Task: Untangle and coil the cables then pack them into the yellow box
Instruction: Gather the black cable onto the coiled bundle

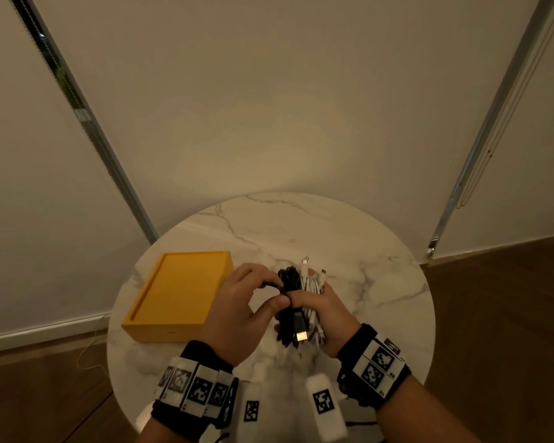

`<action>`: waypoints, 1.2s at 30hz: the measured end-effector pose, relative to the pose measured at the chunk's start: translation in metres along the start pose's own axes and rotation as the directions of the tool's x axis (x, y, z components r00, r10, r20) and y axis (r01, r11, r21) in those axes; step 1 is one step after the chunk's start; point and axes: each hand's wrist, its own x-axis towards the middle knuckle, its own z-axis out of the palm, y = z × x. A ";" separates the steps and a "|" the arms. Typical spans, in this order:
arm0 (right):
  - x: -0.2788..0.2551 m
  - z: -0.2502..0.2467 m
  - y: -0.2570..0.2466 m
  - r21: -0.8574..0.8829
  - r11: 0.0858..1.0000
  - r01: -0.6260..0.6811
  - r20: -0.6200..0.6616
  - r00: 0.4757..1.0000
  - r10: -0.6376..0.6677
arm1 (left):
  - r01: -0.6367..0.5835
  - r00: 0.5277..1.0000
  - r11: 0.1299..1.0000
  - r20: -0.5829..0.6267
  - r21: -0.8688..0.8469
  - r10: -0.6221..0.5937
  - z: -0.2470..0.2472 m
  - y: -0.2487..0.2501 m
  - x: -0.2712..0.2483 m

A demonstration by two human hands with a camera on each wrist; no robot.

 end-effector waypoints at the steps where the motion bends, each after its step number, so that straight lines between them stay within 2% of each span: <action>1: -0.002 0.004 -0.001 0.045 0.999 -0.015 0.008 1.000 0.014 | 0.022 1.000 0.999 0.010 -0.028 -0.022 0.001 0.000 0.000; 7: -0.012 0.018 -0.009 0.201 0.977 -0.072 0.114 0.992 0.050 | 0.182 0.983 0.955 0.060 -0.233 -0.172 0.005 0.002 -0.006; 11: -0.012 0.021 -0.010 0.154 0.988 -0.027 0.167 0.986 0.001 | 0.269 0.963 0.850 0.133 -0.452 -0.234 0.005 0.006 -0.007; 15: -0.014 0.018 -0.013 0.082 0.996 -0.035 0.189 0.982 0.019 | 0.256 0.965 0.849 0.177 -0.462 -0.194 0.000 0.009 -0.006; 19: -0.012 0.015 -0.013 0.047 0.999 -0.011 0.164 0.986 0.003 | 0.202 0.972 0.926 0.179 -0.319 -0.151 -0.002 0.006 -0.005; 22: -0.009 0.016 -0.011 0.001 1.000 0.008 0.091 0.996 -0.008 | 0.146 0.986 0.956 0.122 -0.254 -0.118 -0.003 0.001 -0.002; 24: -0.009 0.016 -0.011 -0.005 1.000 0.017 0.038 0.999 -0.017 | 0.099 0.992 0.982 0.092 -0.161 -0.085 -0.004 -0.004 0.000; 26: -0.007 0.013 -0.010 -0.009 1.000 0.016 -0.018 1.000 -0.016 | 0.069 0.998 0.997 0.003 -0.018 -0.069 -0.006 -0.006 0.001; 28: -0.005 0.012 -0.010 -0.016 1.000 0.020 -0.054 0.998 -0.021 | 0.016 0.993 0.976 -0.120 0.217 0.011 -0.010 -0.004 0.002; 31: -0.004 0.011 -0.008 -0.021 0.999 0.027 -0.074 0.997 -0.029 | -0.062 0.970 0.877 -0.178 0.476 0.165 -0.020 0.001 0.007; 33: -0.003 0.012 -0.007 -0.053 0.998 0.030 -0.072 0.997 -0.034 | -0.118 0.961 0.845 -0.153 0.522 0.229 -0.026 0.003 0.012; 36: -0.004 0.016 -0.006 -0.100 0.995 0.027 -0.033 0.999 -0.031 | -0.163 0.963 0.848 -0.107 0.504 0.249 -0.028 0.007 0.018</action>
